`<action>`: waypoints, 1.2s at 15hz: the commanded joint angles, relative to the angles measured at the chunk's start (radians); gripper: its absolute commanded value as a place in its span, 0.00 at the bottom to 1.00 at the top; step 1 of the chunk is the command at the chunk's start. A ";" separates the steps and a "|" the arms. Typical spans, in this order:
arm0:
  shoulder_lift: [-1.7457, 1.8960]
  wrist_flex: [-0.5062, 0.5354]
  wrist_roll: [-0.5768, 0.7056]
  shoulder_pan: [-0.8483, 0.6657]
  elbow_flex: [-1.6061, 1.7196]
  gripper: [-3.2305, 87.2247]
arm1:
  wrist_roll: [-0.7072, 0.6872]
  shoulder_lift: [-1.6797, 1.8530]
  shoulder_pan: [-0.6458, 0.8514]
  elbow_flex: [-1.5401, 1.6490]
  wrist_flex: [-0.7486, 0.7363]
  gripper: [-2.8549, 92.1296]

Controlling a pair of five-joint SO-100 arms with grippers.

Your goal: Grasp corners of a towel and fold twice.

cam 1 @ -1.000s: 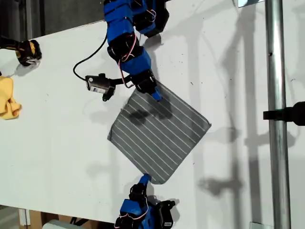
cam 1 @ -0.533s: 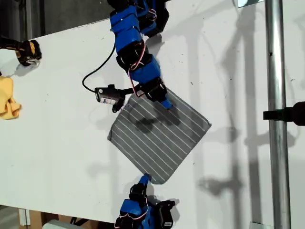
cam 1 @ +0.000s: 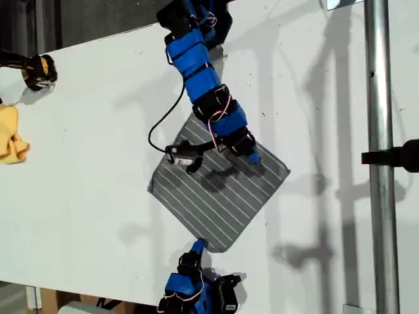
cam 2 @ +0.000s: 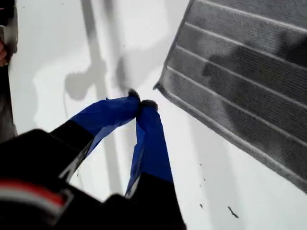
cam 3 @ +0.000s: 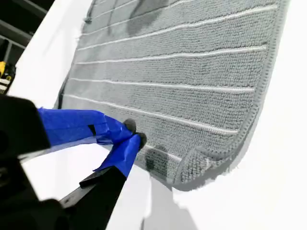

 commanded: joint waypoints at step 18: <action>0.006 0.005 0.026 0.008 0.003 0.01 | 0.023 -0.443 -0.091 -0.130 -0.301 0.03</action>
